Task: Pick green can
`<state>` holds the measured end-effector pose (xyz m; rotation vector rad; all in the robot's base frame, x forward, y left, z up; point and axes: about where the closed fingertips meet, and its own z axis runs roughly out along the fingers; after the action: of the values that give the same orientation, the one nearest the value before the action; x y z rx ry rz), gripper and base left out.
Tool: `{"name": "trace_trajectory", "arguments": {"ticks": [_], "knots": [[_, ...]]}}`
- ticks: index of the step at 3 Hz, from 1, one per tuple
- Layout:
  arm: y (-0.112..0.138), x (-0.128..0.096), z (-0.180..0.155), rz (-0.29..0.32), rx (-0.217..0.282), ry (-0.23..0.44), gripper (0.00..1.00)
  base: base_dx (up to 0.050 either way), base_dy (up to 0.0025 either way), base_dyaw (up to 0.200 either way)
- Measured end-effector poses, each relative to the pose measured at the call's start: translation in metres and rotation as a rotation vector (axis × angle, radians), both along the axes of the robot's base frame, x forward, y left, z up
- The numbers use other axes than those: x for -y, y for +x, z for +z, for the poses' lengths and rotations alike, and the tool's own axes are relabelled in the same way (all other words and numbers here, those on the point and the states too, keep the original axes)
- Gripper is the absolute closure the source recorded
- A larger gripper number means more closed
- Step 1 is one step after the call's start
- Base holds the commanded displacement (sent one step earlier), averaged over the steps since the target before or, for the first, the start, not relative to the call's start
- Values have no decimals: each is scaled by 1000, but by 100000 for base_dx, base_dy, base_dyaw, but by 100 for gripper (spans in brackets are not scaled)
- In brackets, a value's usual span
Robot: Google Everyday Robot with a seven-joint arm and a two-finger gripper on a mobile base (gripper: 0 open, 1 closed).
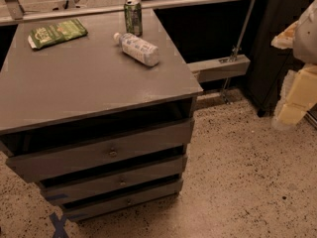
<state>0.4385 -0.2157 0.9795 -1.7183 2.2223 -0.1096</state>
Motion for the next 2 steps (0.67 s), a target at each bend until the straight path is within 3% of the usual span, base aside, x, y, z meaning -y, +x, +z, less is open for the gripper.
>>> {"name": "trace_trajectory", "arguments": {"ticks": [2], "knots": [[0, 0, 0, 0, 0, 0, 0, 4999, 1, -6]]}}
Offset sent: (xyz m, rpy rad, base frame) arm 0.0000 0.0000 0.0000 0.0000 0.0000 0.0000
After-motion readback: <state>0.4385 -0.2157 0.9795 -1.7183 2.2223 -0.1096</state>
